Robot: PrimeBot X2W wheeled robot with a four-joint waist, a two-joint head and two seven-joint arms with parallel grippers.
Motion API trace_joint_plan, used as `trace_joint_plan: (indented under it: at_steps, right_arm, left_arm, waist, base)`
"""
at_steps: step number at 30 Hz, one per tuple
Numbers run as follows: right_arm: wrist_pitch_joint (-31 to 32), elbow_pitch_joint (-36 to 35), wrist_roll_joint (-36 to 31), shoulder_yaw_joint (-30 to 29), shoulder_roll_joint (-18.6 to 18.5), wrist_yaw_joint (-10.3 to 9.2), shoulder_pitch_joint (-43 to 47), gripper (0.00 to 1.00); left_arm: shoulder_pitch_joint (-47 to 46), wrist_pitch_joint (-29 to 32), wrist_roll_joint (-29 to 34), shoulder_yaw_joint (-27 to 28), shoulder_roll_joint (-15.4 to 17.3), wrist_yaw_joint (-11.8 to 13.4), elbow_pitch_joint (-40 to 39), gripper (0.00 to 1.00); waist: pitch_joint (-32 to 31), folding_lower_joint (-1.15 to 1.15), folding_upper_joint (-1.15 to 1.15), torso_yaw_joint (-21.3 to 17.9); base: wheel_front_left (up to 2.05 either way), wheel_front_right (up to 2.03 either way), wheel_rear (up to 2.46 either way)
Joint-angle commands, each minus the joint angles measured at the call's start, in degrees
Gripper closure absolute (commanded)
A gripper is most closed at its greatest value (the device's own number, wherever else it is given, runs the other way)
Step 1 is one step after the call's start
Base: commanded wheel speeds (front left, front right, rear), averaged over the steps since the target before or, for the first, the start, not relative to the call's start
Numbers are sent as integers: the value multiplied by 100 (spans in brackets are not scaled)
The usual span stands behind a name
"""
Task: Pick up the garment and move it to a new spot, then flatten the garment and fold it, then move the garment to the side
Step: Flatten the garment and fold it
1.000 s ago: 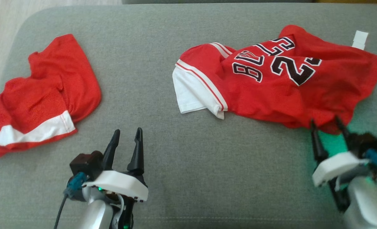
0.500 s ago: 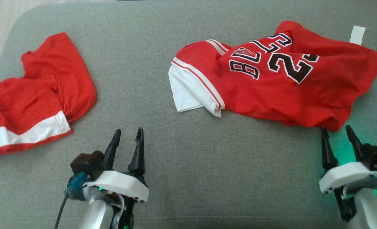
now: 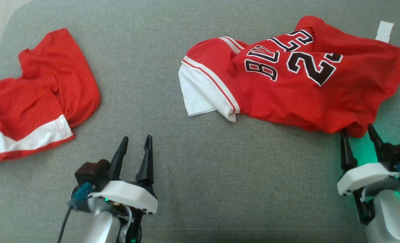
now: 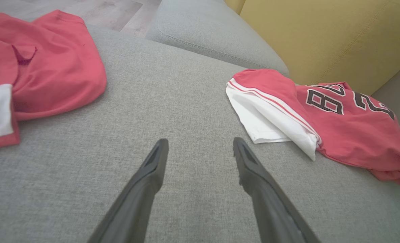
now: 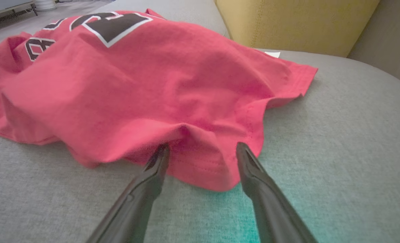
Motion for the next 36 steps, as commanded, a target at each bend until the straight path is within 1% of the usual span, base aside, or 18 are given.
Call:
trace_joint_plan:
  at_steps: [1, 3, 4, 5, 6, 7, 12, 17, 22, 28, 32, 36]
  right_arm:
    - [-79, -165, -119, 106, -72, 37, -171, 0]
    - [-79, -141, -169, 103, -71, 37, -227, 0]
    - [-79, -96, -187, 99, -74, 37, -253, 2]
    - [-79, -24, -210, 109, -87, 37, -283, 58]
    - [-79, -24, -210, 109, -87, 37, -283, 58]
    - [-80, 25, -223, 114, -97, 37, -319, 100]
    - [-80, -2, -217, 67, -146, 37, -440, 100]
    - [-80, -358, -136, 14, -144, 37, -314, 100]
    - [-80, -990, 1, -130, -107, 37, 19, 100]
    - [-80, -1879, 133, -254, -204, 37, 453, 100]
    - [-79, -2310, 207, -370, -300, 37, 719, 100]
    - [74, -2598, 195, -377, -311, 37, 798, 100]
  left_arm:
    - [-208, -31, 73, 154, 53, -21, -161, 0]
    - [-211, -31, 77, 164, 53, -26, -159, 0]
    - [-210, -31, 77, 165, 53, -30, -157, 0]
    - [-209, -31, 72, 167, 53, -33, -153, 0]
    - [-209, -31, 72, 167, 53, -33, -153, 0]
    - [-209, -31, 71, 168, 53, -36, -148, 0]
    - [-187, -31, 65, 184, 53, -31, -142, 0]
    - [-70, -31, 78, 245, 53, -21, -140, 0]
    - [96, -31, 70, 291, 53, -23, -162, 0]
    - [228, -31, 88, 324, 53, -25, -175, 0]
    - [223, -31, 90, 277, 53, -39, -185, 0]
    - [160, -31, 67, 205, 53, -46, -198, 0]
  waist:
    - [4, 0, 0, 0]
    - [4, 0, 0, -4]
    - [4, 0, 0, -5]
    - [4, 0, 0, -6]
    - [4, 0, 0, -6]
    - [0, 0, 0, -7]
    - [-67, 0, 0, -43]
    - [-275, 0, 0, -214]
    - [-504, 0, 0, -535]
    - [-635, 0, 0, -885]
    - [-593, 0, 0, -960]
    - [-462, 0, 0, -907]
  base:
    - [0, 0, 0]
    - [0, 0, 0]
    - [0, 0, 0]
    - [0, 0, 0]
    - [0, 0, 0]
    - [0, 0, 0]
    - [0, 0, 0]
    - [0, 0, 0]
    - [0, 0, 0]
    - [0, 0, 0]
    - [0, 0, 0]
    - [0, 0, 0]
